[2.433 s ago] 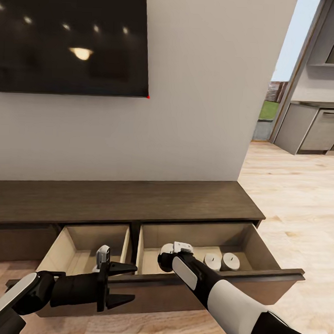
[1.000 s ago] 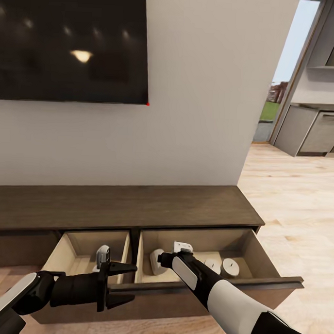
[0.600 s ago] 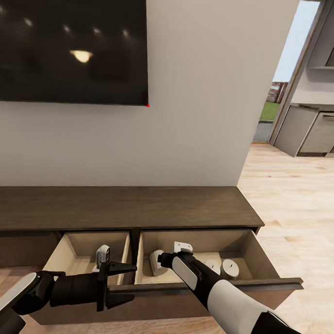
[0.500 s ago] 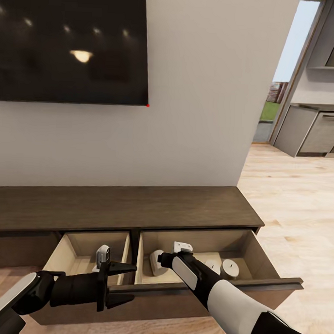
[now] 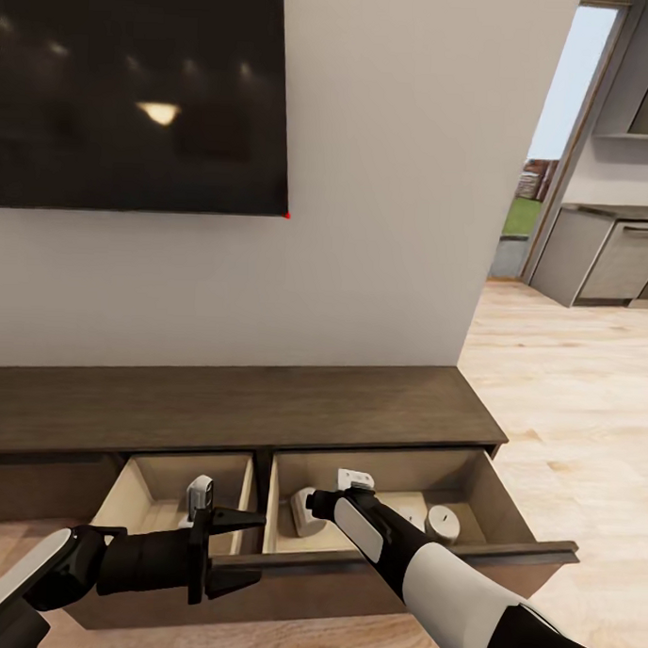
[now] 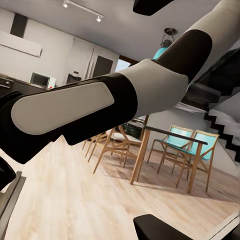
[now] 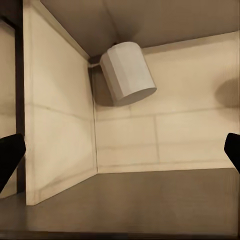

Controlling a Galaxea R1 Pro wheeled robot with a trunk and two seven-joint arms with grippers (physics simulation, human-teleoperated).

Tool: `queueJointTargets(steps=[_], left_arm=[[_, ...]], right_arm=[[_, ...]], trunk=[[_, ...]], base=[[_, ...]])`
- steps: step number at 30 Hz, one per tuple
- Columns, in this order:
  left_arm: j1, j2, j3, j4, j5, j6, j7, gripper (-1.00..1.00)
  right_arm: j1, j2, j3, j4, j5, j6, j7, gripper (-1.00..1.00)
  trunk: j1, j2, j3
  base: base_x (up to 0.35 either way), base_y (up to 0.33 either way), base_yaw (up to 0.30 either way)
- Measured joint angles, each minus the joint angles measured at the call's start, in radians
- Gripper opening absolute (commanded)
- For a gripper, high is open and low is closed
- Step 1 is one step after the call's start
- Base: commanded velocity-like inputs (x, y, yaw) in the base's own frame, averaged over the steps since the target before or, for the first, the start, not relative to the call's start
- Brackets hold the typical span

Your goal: Place each of the two pumpkins and all three candles from the living room inside a cabinet in the living room (use any cabinet), then make sure every cabinet is closed, and position the cauldron so it is next to a table in the living room.

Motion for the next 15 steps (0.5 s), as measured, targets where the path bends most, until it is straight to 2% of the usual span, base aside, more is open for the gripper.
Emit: queueJointTargets(steps=[11, 15], left_arm=[[0.000, -0.001, 0.000, 0.000, 0.000, -0.001, 0.000, 1.00], [0.000, -0.001, 0.000, 0.000, 0.000, 0.000, 0.000, 1.00]], right_arm=[[0.000, 0.000, -0.001, -0.001, 0.000, 0.000, 0.000, 1.00], [0.000, -0.001, -0.001, -0.001, 0.000, 0.000, 0.000, 1.00]], trunk=[[-0.042, 0.077, 0.034], [-0.042, 0.077, 0.035]], base=[[-0.002, 0.000, 0.000], [0.000, 0.000, 0.000]])
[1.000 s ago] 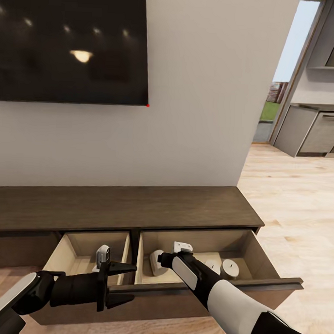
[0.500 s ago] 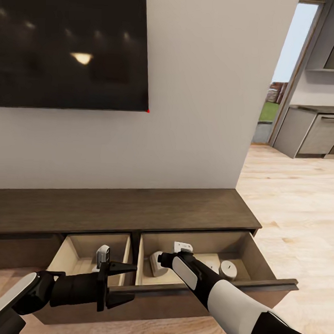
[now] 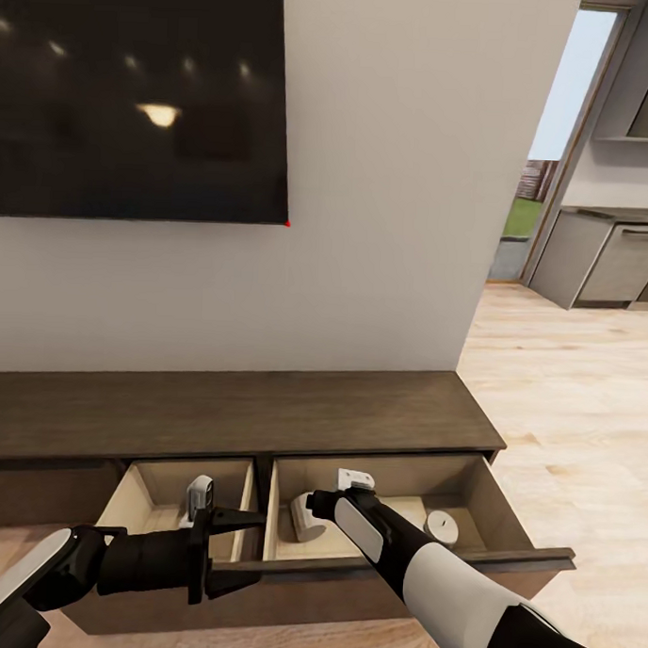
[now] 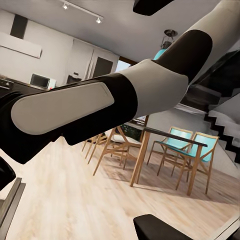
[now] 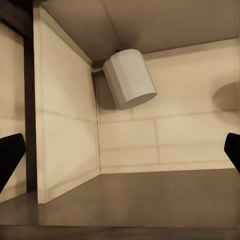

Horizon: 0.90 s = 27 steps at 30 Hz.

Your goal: Place each of the two pumpkins and all three candles from the living room inside a cabinet in the living room (use any cabinet), then make sure every cabinet is closed, and position the cauldron so it is next to a table in the living room.

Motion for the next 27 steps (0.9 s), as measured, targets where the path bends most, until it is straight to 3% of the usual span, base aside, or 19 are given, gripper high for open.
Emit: queueJointTargets(steps=[13, 21, 27], left_arm=[[0.000, 0.000, 0.000, 0.000, 0.000, 0.000, 0.000, 1.00], [0.000, -0.001, 0.000, 0.000, 0.000, 0.000, 0.000, 1.00], [0.000, -0.002, 0.000, 0.000, 0.000, -0.001, 0.000, 1.00]], right_arm=[[0.000, 0.000, 0.000, 0.000, 0.000, 0.000, 0.000, 1.00], [0.000, -0.001, 0.000, 0.001, 0.000, -0.001, 0.000, 1.00], [0.000, -0.001, 0.000, 0.001, 0.000, 0.000, 0.000, 1.00]], trunk=[[0.000, 0.000, 0.000], [-0.031, 0.056, 0.025], [-0.053, 0.098, 0.044]], base=[[0.000, 0.000, 0.000], [-0.009, 0.000, 0.000], [-0.177, 0.000, 0.000]])
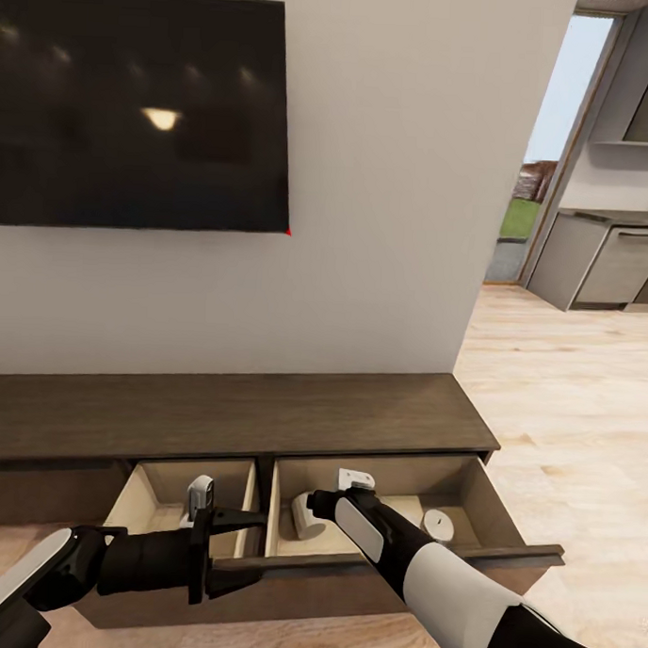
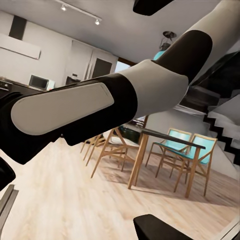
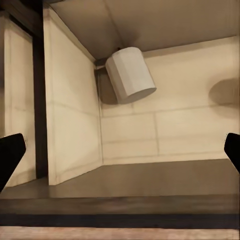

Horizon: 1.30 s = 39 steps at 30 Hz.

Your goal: Place each of the two pumpkins and all three candles from the living room inside a cabinet in the living room (use any cabinet), then make sure every cabinet is closed, and position the cauldron so it is next to a table in the living room.

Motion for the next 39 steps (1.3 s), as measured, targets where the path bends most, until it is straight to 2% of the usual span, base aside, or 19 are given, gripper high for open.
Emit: queueJointTargets(steps=[39], left_arm=[[0.000, -0.005, -0.001, 0.000, 0.000, 0.000, 0.001, 1.00]], right_arm=[[-0.001, -0.011, -0.003, -0.012, 0.004, -0.019, 0.011, 1.00]], trunk=[[-0.150, 0.273, 0.122]], base=[[-0.004, 0.000, 0.000]])
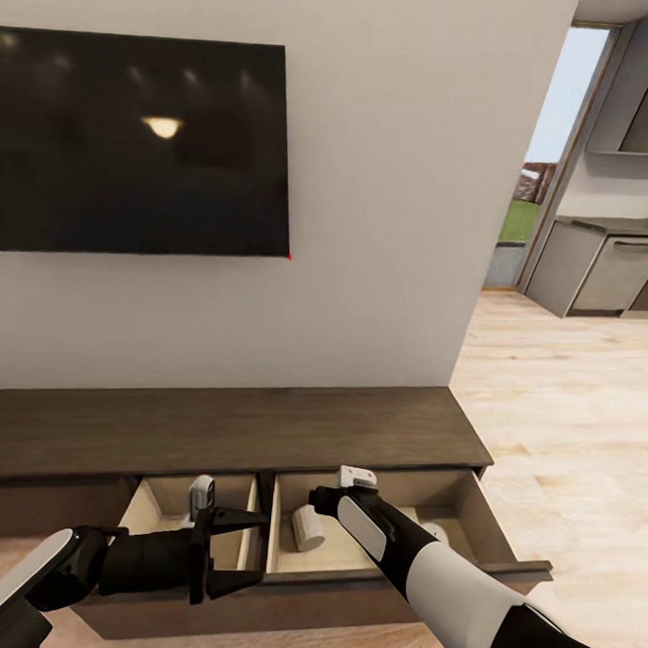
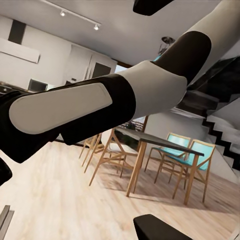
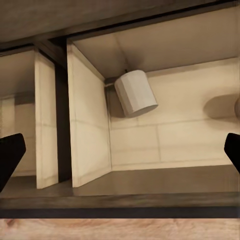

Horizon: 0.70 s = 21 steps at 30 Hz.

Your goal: Place each of the two pumpkins and all three candles from the living room inside a cabinet in the living room (use any cabinet), then make sure every cabinet is closed, and position the cauldron so it is next to a table in the living room.

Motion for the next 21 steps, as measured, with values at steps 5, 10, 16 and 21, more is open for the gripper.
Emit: queueJointTargets(steps=[5, 10, 16, 21], left_arm=[[0.000, -0.002, 0.000, 0.000, 0.000, 0.000, 0.000, 1.00], [0.000, -0.003, -0.001, 0.000, 0.000, 0.000, 0.001, 1.00], [0.000, -0.004, -0.001, 0.000, 0.000, 0.000, 0.002, 1.00], [0.000, -0.004, -0.001, 0.000, 0.000, 0.000, 0.002, 1.00]], right_arm=[[-0.001, 0.000, -0.001, 0.000, 0.000, -0.001, 0.000, 1.00], [-0.001, -0.001, -0.001, 0.000, 0.000, -0.001, 0.001, 1.00], [-0.001, -0.001, -0.001, 0.000, 0.001, -0.001, 0.003, 1.00], [-0.001, 0.000, -0.001, 0.000, 0.001, -0.001, 0.002, 1.00]], trunk=[[-0.019, 0.035, 0.016], [-0.038, 0.070, 0.031], [-0.061, 0.112, 0.050], [-0.080, 0.147, 0.066]], base=[[-0.069, 0.000, 0.000], [-0.292, 0.000, 0.000], [-0.338, 0.000, 0.000], [-0.343, 0.000, 0.000]])
